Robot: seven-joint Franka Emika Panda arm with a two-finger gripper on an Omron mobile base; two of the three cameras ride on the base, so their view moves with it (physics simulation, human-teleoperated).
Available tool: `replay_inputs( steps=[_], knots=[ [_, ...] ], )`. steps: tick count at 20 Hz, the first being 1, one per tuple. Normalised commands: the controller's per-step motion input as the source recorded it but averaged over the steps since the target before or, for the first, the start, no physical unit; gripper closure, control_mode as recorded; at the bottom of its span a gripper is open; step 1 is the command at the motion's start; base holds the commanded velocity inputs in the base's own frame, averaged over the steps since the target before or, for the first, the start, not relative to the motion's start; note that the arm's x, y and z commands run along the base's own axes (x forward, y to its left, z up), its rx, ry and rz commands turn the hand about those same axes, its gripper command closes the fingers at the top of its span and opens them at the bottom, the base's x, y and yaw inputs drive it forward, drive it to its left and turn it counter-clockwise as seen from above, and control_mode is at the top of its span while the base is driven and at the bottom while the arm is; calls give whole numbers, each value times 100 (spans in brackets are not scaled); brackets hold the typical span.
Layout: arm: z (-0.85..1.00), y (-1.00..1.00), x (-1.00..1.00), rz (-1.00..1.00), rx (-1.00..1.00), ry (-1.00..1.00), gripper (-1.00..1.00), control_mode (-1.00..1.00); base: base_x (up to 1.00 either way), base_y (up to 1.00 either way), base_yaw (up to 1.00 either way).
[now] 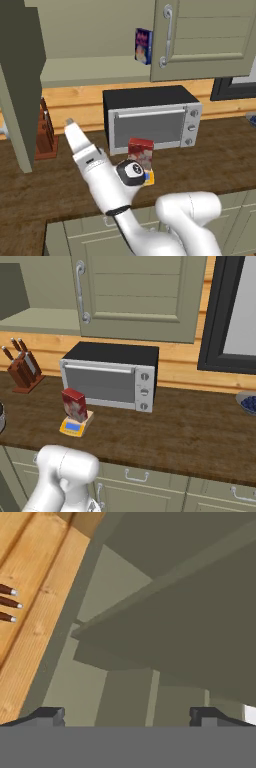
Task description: Pick the cereal and place it on the digital scale for weighing, and close the cabinet.
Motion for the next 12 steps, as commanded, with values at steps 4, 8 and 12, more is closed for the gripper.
replay_inputs(
  steps=[4, 8, 12],
  knots=[
    [-62, 68, 3, -4, -7, -2, -100, -100, 0, 0, 0],
    [-55, 74, 0, -4, -9, -8, -100, -100, 0, 0, 0],
    [-7, 91, 0, -5, -11, -20, -100, -100, 0, 0, 0]
  ],
)
